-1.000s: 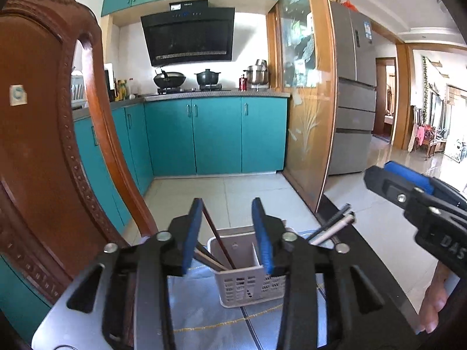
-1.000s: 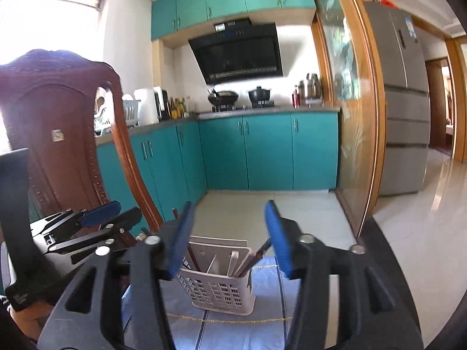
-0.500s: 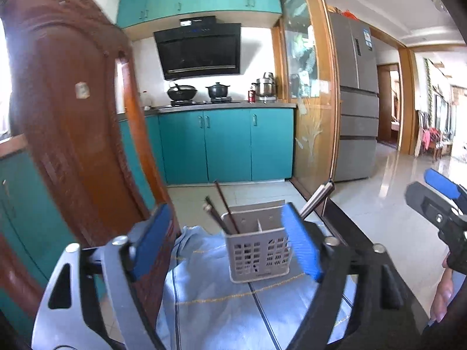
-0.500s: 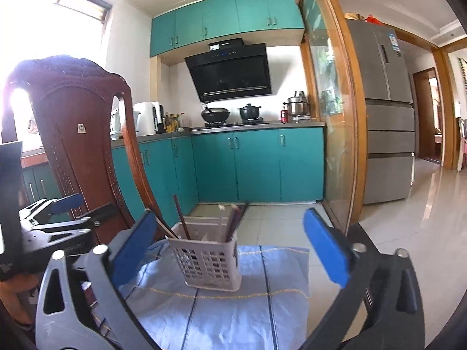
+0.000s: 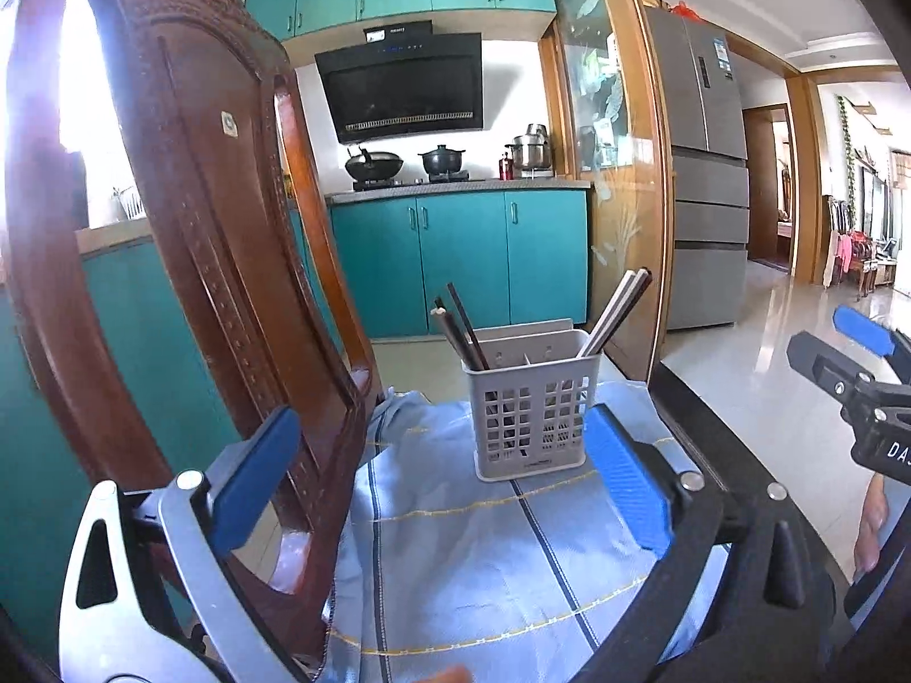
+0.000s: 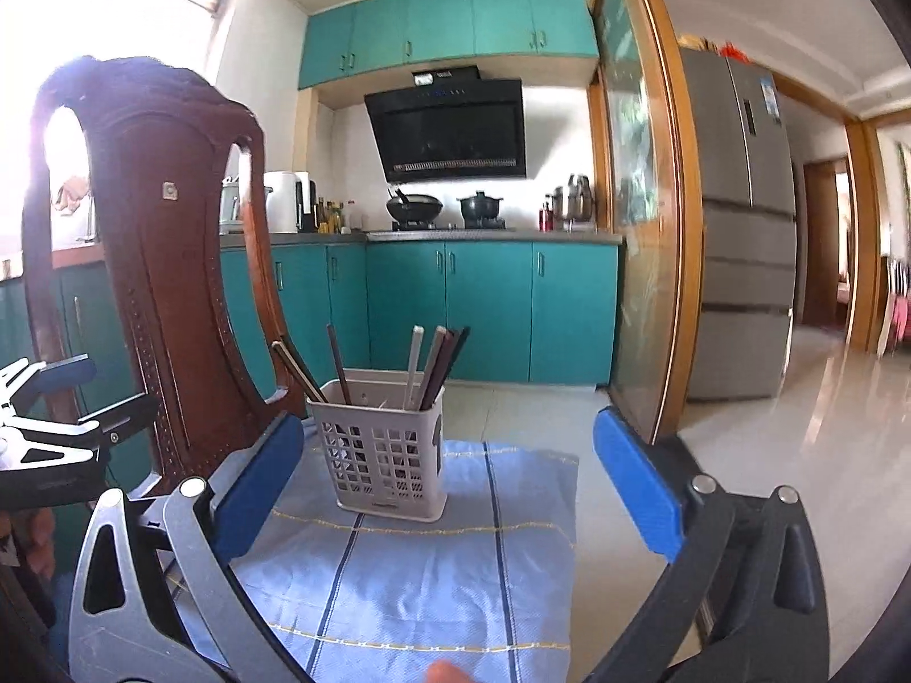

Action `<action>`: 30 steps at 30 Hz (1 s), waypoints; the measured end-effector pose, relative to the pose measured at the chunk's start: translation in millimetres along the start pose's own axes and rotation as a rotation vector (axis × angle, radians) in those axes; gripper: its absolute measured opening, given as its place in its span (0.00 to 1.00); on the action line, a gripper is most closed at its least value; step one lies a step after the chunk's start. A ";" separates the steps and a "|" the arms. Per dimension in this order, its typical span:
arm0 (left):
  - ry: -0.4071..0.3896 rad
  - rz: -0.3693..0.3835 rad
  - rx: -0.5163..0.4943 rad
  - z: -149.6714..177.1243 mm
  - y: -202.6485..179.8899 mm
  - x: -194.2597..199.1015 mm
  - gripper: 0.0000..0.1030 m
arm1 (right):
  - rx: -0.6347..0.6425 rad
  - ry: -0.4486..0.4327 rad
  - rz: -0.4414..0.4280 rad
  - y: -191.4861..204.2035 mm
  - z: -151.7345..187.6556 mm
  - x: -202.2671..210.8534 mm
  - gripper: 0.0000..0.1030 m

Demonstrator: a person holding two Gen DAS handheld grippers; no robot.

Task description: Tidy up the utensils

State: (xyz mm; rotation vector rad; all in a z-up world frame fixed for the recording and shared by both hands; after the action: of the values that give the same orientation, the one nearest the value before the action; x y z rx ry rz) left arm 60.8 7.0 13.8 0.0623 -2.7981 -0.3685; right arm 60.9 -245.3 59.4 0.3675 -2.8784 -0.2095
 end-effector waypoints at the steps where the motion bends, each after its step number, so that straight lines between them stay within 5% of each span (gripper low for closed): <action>1: -0.010 -0.008 -0.006 -1.0 -0.7 3.1 0.96 | 0.011 0.001 0.001 2.6 0.3 0.6 0.97; 30: -0.035 0.009 -0.006 -9.8 -4.7 10.7 0.96 | 0.058 -0.002 0.011 17.5 4.6 9.4 0.97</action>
State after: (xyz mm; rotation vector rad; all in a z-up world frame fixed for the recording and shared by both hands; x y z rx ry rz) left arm 53.7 -0.9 24.8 0.0423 -2.8303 -0.3794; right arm 46.9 -230.5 59.9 0.3621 -2.8932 -0.1244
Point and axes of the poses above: each gripper's, at about its wrist camera, not at the fingertips, and x roughly against the way its jaws point, y to its left, z to its underside, the point moved 4 cm from there along -x, roughly the way its jaws point, and after that the axes turned 10 degrees about -x, right-handed, at the moved point
